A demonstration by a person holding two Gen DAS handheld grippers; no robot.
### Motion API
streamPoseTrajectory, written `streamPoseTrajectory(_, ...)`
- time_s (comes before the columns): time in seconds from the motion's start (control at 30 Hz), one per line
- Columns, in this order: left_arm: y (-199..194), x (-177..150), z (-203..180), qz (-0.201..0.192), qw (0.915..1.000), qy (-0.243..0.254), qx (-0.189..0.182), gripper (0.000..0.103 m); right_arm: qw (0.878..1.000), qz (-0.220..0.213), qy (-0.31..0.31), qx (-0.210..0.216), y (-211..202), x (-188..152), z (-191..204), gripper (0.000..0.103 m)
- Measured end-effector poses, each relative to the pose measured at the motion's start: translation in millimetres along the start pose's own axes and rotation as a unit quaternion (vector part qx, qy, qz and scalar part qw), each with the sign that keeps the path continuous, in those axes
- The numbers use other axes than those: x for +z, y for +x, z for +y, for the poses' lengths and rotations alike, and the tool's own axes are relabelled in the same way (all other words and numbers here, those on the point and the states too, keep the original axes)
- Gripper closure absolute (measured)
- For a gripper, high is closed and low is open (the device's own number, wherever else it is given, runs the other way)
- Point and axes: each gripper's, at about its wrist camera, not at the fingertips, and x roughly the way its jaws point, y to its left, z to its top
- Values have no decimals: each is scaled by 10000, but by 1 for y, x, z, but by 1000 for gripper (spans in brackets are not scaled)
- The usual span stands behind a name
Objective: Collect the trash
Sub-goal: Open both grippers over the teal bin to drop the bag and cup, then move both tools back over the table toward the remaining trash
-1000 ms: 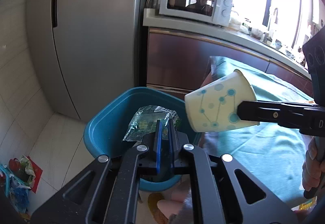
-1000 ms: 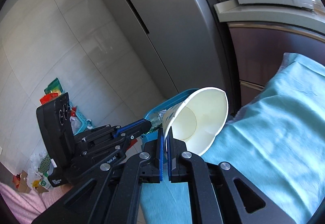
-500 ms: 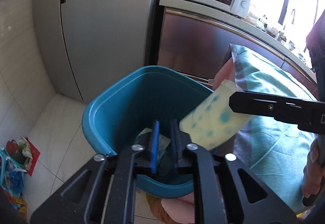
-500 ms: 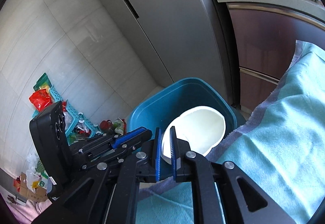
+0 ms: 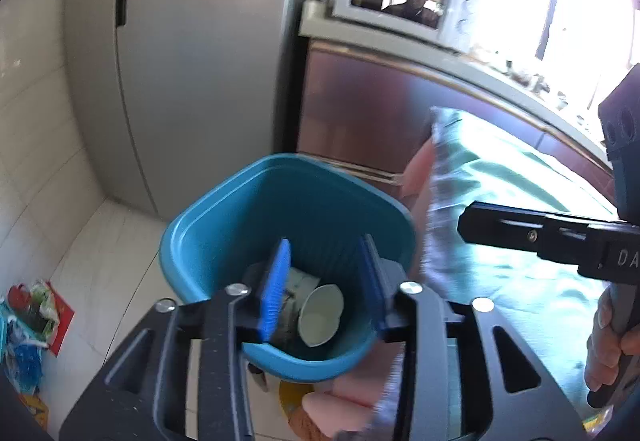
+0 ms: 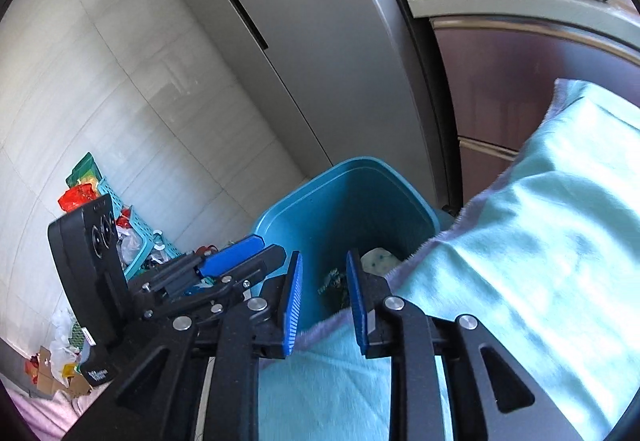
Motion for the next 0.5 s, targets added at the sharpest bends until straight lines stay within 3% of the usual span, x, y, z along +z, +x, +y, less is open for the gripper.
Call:
streamPoseTrajectory(0.27,-32,4,-56,-335,9959,533,-650,50,9976,-589,-161,-324,-78,-28,-6,70)
streamPoseTrajectory(0.5,-43,-2,-123,-320,9839,1088,-1382,48,9909,-1038,223,-829,-143,-64,-34,68)
